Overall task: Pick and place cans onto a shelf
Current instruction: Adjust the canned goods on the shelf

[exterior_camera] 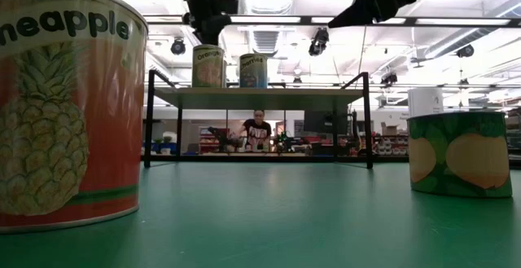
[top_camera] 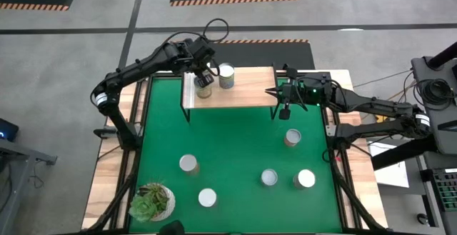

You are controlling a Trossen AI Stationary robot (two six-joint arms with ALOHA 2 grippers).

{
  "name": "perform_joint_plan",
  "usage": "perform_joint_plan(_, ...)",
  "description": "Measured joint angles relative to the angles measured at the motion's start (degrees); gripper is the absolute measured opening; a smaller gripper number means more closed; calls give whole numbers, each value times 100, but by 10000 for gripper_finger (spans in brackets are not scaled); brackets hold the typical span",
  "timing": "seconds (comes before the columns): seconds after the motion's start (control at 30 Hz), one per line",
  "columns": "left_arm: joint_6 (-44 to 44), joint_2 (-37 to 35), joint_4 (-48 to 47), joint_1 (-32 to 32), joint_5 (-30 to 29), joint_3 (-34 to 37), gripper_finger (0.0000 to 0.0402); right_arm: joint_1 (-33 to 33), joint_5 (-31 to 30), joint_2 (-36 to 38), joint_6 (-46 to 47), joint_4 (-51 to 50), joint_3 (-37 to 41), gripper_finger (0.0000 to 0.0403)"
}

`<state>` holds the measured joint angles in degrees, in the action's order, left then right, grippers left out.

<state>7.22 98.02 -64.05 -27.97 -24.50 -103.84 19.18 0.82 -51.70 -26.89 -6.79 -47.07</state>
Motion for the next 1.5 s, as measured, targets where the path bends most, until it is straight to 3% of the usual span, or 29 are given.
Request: perform_joint_plan(1.5, -884, -68, -597, 387, 136, 167, 0, 0, -2, 0, -11, -22, 0, 13)
